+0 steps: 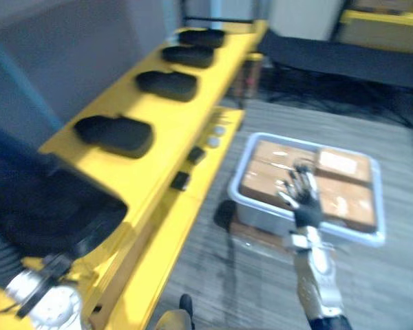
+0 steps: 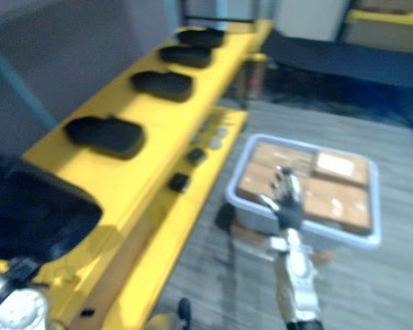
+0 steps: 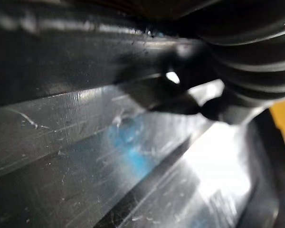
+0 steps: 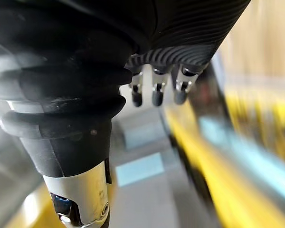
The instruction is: Walk over and take plastic housings, then place them on the shelf
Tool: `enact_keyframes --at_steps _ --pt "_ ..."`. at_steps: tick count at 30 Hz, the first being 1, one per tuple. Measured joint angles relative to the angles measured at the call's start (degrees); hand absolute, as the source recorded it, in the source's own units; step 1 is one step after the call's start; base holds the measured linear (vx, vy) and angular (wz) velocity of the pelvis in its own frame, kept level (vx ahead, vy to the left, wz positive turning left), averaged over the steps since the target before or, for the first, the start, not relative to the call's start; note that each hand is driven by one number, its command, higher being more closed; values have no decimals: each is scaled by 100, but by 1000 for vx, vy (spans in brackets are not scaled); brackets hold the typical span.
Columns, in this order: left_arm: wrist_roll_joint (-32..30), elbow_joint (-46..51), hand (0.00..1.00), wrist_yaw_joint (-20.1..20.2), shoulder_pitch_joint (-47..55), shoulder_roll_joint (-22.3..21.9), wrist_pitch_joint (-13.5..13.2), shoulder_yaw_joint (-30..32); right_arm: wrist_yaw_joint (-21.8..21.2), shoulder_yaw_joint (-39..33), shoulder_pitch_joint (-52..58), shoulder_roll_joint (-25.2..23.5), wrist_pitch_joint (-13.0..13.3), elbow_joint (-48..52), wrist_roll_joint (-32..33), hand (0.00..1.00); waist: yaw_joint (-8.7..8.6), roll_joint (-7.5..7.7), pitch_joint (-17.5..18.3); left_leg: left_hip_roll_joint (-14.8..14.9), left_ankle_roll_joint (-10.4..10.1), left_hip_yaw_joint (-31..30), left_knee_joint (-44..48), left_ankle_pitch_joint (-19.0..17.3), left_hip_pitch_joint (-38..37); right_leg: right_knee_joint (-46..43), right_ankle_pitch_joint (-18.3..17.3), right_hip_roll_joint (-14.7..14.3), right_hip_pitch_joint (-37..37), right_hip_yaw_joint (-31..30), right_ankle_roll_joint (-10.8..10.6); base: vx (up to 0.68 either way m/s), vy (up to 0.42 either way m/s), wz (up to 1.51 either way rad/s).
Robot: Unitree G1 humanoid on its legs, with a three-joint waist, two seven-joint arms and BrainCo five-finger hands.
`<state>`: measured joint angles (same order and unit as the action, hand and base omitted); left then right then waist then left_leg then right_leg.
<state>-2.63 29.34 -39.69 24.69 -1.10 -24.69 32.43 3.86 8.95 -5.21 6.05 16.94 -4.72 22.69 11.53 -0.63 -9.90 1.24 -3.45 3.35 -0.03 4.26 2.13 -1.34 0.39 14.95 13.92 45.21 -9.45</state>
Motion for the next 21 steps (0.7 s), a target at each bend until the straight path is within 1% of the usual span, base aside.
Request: enact_keyframes --at_steps 1,2,3,4,5,6,8,9,10,11,12,13,14,16,17,19,21 --pt "14 8 100 1 135 -158 -142 204 98 116 -170 -53 -65 -116 -103 0 190 9 1 -83 2 -184 -7 1 -1 20 -2 15 145 126 4 71 61 85" --pt "30 30 100 5 204 -235 -206 307 138 171 -233 -73 -109 -149 -138 0 269 17 -4 -116 3 -284 -9 2 -1 19 -2 20 204 181 4 66 75 80" --pt "59 100 100 28 319 -376 -359 475 226 278 -326 -192 -181 -206 -263 0 399 57 -3 -158 4 -376 -17 1 1 15 -2 28 251 218 5 56 76 50" --pt "169 235 100 106 377 -505 -533 585 274 363 -378 -251 -241 -256 -380 0 455 106 -20 -190 11 -448 -17 -4 3 8 -2 35 296 220 5 49 79 40" --pt "253 294 100 191 382 -544 -618 585 278 366 -369 -260 -271 -256 -433 0 479 124 -25 -201 15 -453 -16 -8 3 0 -1 39 312 218 5 23 62 20" --pt "283 380 100 300 398 -636 -782 601 316 361 -363 -261 -368 -255 -507 0 493 163 -29 -206 30 -455 -11 -22 3 -17 -2 49 310 214 5 4 40 0" --pt "274 457 100 452 354 -654 -871 615 372 326 -336 -234 -451 -255 -550 0 465 199 -44 -205 54 -421 56 -89 4 -19 -5 66 303 183 10 -15 21 -15" --pt "259 457 100 494 339 -647 -898 621 358 259 -277 -208 -456 -253 -550 0 402 213 -41 -206 62 -388 88 -121 4 -36 -17 83 294 168 30 -33 24 -22" --pt "221 456 100 480 341 -647 -895 627 321 173 -230 -159 -461 -253 -550 0 344 221 -46 -195 71 -322 149 -163 9 -76 -30 107 262 127 50 -32 23 -27" --pt "217 456 100 467 340 -647 -892 632 287 117 -210 -130 -468 -253 -550 0 341 223 -48 -181 75 -273 205 -207 19 -99 -55 116 233 80 92 -30 27 -32" --pt "230 455 100 416 331 -644 -887 649 172 -9 -174 -67 -470 -246 -545 0 302 230 -50 -169 94 -223 419 -314 119 -112 -90 123 214 16 143 -34 23 -22" --pt "235 450 100 364 320 -637 -881 650 50 -131 -125 -2 -470 -240 -540 0 236 234 -55 -160 125 -152 690 -430 255 -112 -91 109 230 34 143 -42 28 -12" --pt "235 450 100 337 318 -636 -882 658 -21 -215 -82 20 -470 -231 -533 0 221 234 -56 -158 146 -141 816 -479 319 -112 -91 99 231 52 143 -70 31 9" --pt "237 450 100 271 273 -614 -883 667 -142 -427 138 90 -470 -156 -525 0 125 247 -90 -178 196 -145 1012 -547 469 -111 -111 77 346 270 115 -85 25 34" --pt "290 451 100 258 206 -583 -894 676 -194 -521 313 114 -470 -59 -535 0 113 286 -124 -206 246 -150 1045 -615 484 -114 -191 100 431 390 49 -85 21 43" --pt "494 453 100 251 156 -582 -894 669 -275 -549 374 111 -469 -25 -555 0 95 299 -143 -221 215 -121 1038 -641 507 -183 -334 118 430 419 159 -84 30 36" --pt "507 478 100 288 -11 -500 -895 545 -362 -557 421 111 -441 0 -552 0 -24 330 -178 -184 237 8 1044 -622 603 -528 -671 209 379 497 201 -95 19 73"
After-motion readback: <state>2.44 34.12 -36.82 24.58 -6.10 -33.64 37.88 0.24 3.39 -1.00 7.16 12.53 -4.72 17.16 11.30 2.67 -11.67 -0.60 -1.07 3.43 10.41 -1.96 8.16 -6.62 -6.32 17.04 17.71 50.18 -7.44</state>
